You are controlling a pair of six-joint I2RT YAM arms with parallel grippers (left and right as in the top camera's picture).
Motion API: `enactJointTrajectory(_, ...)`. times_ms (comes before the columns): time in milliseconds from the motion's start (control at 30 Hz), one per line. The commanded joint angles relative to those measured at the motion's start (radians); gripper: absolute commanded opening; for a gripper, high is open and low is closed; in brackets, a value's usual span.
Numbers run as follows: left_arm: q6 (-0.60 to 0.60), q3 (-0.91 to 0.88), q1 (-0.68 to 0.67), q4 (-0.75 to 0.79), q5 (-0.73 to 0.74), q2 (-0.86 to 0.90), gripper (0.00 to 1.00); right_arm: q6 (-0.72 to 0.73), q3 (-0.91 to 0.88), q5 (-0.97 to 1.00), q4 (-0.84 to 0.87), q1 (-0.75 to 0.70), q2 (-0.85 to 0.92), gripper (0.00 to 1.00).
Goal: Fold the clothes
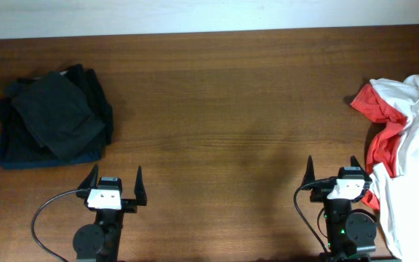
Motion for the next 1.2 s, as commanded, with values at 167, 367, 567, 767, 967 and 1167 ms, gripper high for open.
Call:
enactJointTrajectory(167,0.02,-0.007,-0.005,0.0,0.01,-0.007,0.99,-0.001,-0.005,0.044,-0.005,-0.006,0.004,0.99)
enactJointTrajectory(367,0.02,-0.007,-0.005,0.0,0.01,-0.007,0.99,-0.085,-0.005,0.029,-0.008,-0.006,0.018,0.99)
enactJointTrajectory(567,0.02,-0.007,-0.005,0.0,0.01,-0.007,0.99,-0.084,-0.005,0.013,-0.008,-0.006,0.023,0.99)
enactJointTrajectory(767,0.02,-0.007,-0.005,0.0,0.01,-0.007,0.99,-0.084,-0.005,0.013,-0.008,-0.006,0.023,0.99)
enactJointTrajectory(967,0.02,-0.007,-0.005,0.0,0.01,-0.007,0.99,-0.084,-0.005,0.013,-0.008,-0.006,0.023,0.99)
enactJointTrajectory(1167,0.02,-0.007,-0.005,0.0,0.01,-0.007,0.99,-0.084,-0.005,0.01,-0.008,-0.018,-0.007,0.99)
